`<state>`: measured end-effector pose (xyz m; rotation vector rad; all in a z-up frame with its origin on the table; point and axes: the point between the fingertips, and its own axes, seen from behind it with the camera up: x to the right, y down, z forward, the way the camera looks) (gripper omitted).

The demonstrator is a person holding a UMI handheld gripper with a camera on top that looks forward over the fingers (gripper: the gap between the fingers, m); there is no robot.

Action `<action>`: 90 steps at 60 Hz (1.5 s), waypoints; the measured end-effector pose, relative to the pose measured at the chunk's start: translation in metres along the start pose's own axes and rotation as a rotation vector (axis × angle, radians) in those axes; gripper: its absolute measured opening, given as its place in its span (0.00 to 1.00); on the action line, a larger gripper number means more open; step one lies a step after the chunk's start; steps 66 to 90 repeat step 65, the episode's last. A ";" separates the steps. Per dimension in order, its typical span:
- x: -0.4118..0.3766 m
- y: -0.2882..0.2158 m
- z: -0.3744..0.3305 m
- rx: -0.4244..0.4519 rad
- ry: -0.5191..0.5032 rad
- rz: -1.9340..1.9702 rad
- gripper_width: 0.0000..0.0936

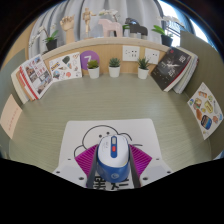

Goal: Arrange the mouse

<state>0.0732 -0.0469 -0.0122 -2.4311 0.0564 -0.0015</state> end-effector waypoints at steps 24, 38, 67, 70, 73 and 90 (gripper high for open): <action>-0.012 -0.052 -0.131 0.099 0.041 -0.051 0.92; -0.034 -0.078 -0.239 0.274 0.045 -0.023 0.92; -0.081 -0.035 -0.317 0.351 0.016 -0.062 0.92; -0.081 -0.035 -0.317 0.351 0.016 -0.062 0.92; -0.081 -0.035 -0.317 0.351 0.016 -0.062 0.92; -0.081 -0.035 -0.317 0.351 0.016 -0.062 0.92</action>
